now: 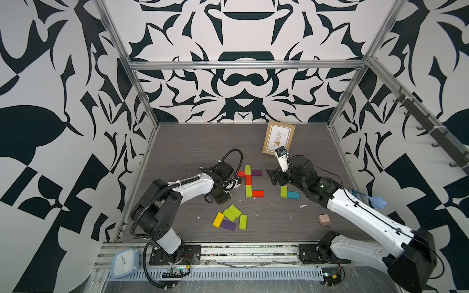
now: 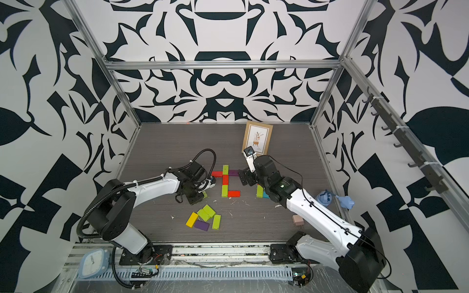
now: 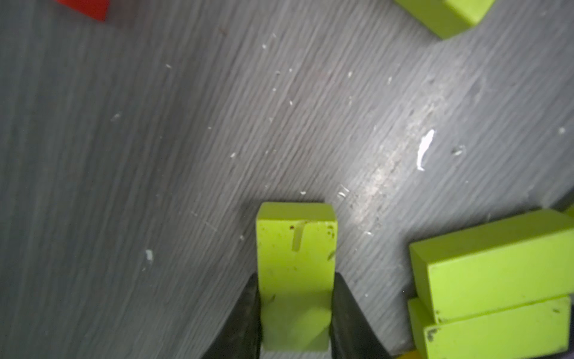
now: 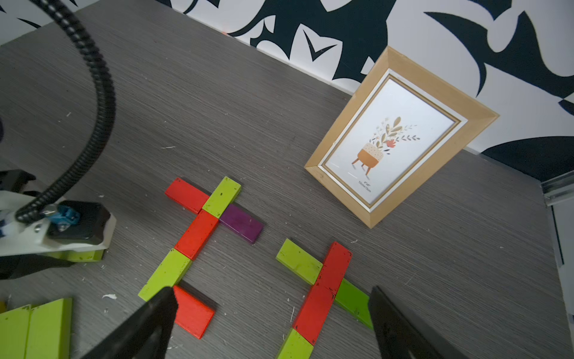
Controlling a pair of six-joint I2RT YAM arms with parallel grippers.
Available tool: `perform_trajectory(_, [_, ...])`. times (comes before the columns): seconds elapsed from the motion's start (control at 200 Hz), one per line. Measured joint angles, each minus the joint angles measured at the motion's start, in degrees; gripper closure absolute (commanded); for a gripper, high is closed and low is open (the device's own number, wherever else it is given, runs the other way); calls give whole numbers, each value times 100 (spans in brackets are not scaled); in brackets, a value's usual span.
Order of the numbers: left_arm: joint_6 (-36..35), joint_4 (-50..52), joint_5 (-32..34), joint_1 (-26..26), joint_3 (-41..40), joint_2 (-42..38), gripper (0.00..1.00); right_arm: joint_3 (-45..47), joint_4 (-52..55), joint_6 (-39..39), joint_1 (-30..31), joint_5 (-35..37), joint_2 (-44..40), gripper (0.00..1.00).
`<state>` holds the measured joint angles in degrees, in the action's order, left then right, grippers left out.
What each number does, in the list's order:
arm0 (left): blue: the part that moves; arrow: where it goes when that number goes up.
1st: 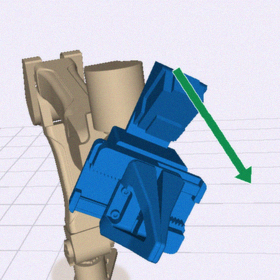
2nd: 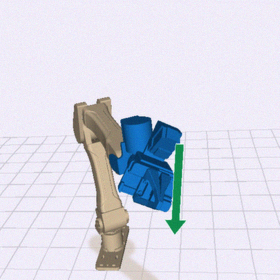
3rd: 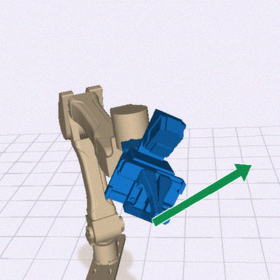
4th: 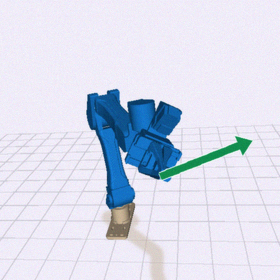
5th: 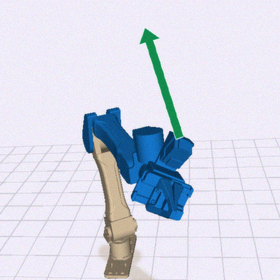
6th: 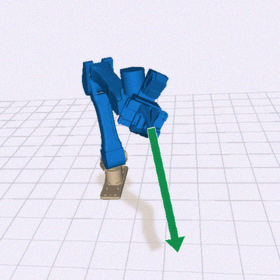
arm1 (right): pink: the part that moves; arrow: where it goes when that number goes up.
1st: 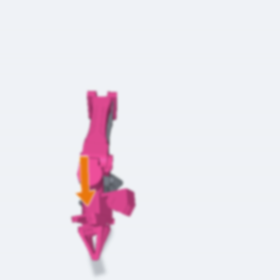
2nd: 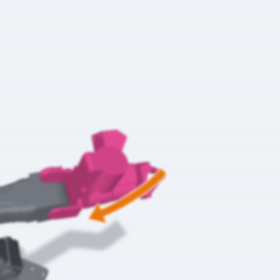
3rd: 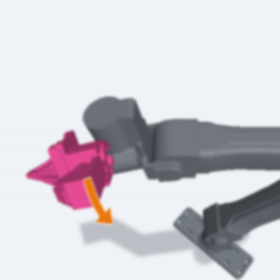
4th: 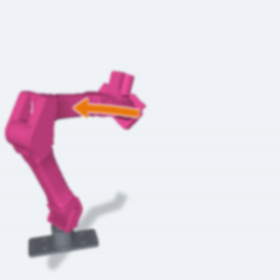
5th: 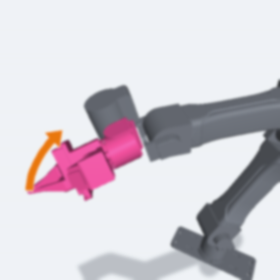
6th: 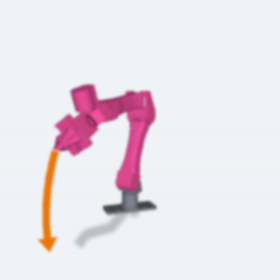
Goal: Assemble the letter t with building blocks
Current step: Pick up the building block from the center of the board.
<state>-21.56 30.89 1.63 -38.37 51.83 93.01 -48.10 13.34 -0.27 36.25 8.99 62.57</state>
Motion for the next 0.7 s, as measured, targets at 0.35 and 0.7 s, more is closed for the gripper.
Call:
perform_trajectory(0.35, [1110,13,570,365,2,-599,82,59,-221,17,0,-688,-11,0])
perform_trajectory(0.7, [1978,146,802,1185,243,-949,80,50,-188,195,0,-713,114,0])
